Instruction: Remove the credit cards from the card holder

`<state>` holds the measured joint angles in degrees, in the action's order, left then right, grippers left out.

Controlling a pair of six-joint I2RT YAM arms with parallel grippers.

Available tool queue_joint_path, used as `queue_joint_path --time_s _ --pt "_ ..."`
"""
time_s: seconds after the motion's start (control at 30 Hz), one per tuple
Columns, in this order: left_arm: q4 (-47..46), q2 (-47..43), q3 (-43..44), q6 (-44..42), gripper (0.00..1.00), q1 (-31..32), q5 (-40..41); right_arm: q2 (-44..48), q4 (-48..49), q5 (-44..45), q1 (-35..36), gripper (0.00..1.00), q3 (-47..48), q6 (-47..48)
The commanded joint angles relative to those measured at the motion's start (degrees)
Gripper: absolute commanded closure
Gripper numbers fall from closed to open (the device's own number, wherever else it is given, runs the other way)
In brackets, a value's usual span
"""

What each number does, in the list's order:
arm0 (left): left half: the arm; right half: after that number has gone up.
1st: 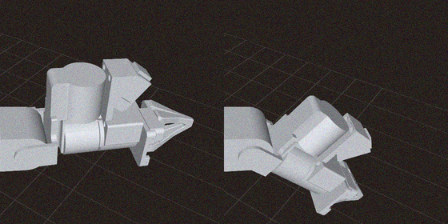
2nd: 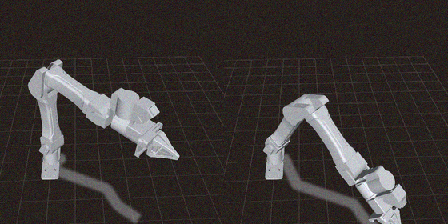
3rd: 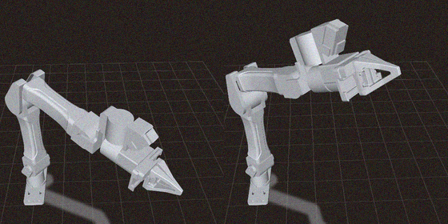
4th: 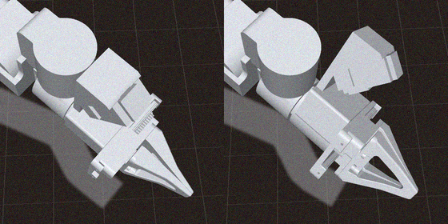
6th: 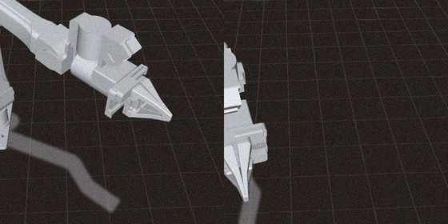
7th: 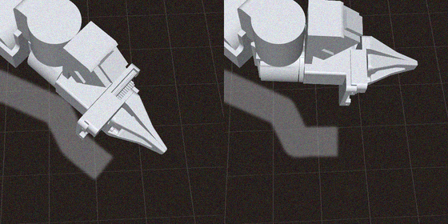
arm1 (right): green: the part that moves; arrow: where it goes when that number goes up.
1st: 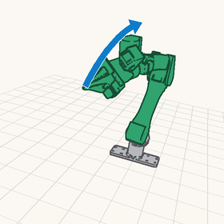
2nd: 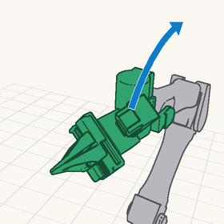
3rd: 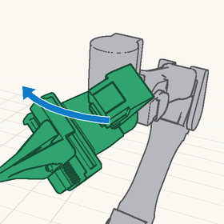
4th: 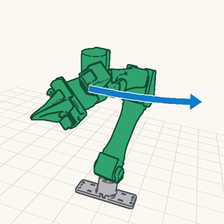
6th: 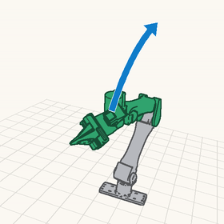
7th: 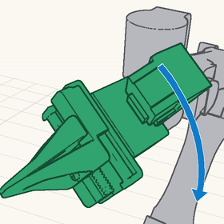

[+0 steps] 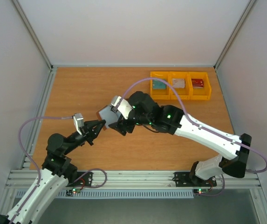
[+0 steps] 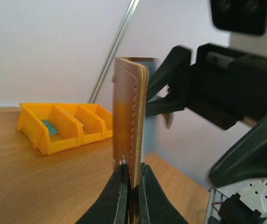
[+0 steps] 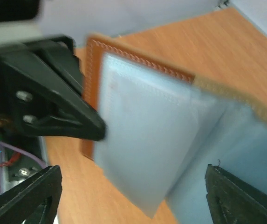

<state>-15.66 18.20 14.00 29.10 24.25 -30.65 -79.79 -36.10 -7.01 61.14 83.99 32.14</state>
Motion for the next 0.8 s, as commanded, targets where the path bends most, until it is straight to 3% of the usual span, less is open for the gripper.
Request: queue_joint_path --time_s 0.0,0.3,0.37,0.43,0.53,0.63,0.77 --pt "-2.74 -0.61 -0.34 -0.15 1.0 0.18 0.07 -3.2 3.19 10.32 0.4 0.09 -1.74 -1.57" --pt "-5.04 -0.97 -0.54 0.71 1.0 0.18 -3.97 -7.67 8.29 12.5 0.09 0.12 -1.85 -1.94" --pt "-5.38 -0.93 -0.51 0.9 1.0 0.23 -4.67 -8.7 9.74 12.48 -0.41 0.21 -1.81 -3.09" --pt "-5.45 -0.93 -0.46 1.08 1.0 0.18 -5.05 -8.85 11.02 13.24 -1.0 0.42 -2.16 -4.63" --pt "-5.36 -1.2 -0.46 1.05 1.0 0.18 -5.06 -7.53 12.31 14.31 -2.88 0.61 -3.73 -6.78" --pt "-5.03 -1.3 -0.47 0.8 1.0 0.18 -4.68 -5.22 11.52 13.62 -5.6 0.67 -5.32 -8.62" --pt "-4.84 -1.05 -0.46 0.79 1.0 0.18 -3.97 -0.93 9.11 12.35 -11.13 0.67 -8.29 -11.44"
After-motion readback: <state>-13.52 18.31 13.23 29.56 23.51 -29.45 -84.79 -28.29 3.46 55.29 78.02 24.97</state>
